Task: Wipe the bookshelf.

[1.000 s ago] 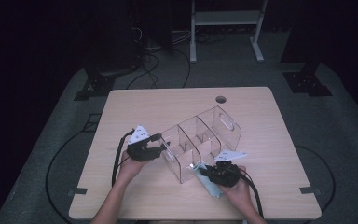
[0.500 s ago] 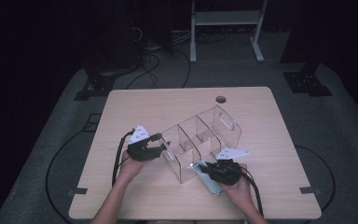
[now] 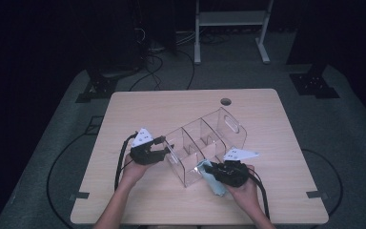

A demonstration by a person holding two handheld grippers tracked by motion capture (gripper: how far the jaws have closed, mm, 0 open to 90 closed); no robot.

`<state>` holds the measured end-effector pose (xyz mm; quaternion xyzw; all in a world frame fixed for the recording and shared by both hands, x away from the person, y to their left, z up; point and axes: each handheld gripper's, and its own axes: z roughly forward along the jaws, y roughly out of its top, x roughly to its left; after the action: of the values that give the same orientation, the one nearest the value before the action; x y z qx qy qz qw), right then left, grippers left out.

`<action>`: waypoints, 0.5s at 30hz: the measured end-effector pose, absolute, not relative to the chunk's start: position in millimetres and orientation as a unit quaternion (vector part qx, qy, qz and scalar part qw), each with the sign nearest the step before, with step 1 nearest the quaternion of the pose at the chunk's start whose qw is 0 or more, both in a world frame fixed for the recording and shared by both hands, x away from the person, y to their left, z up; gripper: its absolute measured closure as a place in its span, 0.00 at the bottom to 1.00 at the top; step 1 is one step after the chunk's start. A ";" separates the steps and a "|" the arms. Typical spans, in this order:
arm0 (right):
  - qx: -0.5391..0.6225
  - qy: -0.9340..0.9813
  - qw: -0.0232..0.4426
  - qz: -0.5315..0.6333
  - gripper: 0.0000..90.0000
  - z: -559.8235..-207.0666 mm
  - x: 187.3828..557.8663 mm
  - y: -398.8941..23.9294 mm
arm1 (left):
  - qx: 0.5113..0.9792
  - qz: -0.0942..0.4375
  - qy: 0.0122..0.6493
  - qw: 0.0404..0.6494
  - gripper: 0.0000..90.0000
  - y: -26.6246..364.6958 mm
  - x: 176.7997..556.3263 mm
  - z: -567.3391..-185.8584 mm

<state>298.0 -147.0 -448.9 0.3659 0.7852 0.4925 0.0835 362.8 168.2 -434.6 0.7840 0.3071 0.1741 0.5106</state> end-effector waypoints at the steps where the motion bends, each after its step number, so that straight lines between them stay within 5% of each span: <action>1: 0.372 0.787 0.078 0.486 0.86 -455.5 298.6 -146.3 | 0.784 0.175 0.307 0.510 0.52 168.2 362.7 -434.5; 5: 0.382 0.798 0.064 0.462 0.86 -469.0 302.5 -144.0 | 0.781 0.175 0.312 0.511 0.52 168.7 363.9 -434.8; 11: 0.355 0.780 0.101 0.505 0.87 -439.3 295.7 -146.6 | 0.782 0.177 0.311 0.510 0.52 168.4 363.6 -434.9; 15: 0.369 0.791 0.083 0.481 0.87 -459.9 298.7 -144.9 | 0.781 0.177 0.313 0.511 0.52 168.4 364.2 -435.2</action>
<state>298.7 -144.9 -459.9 0.3693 0.7905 0.4815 0.0826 364.2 168.4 -435.2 0.7805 0.3132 0.1771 0.5112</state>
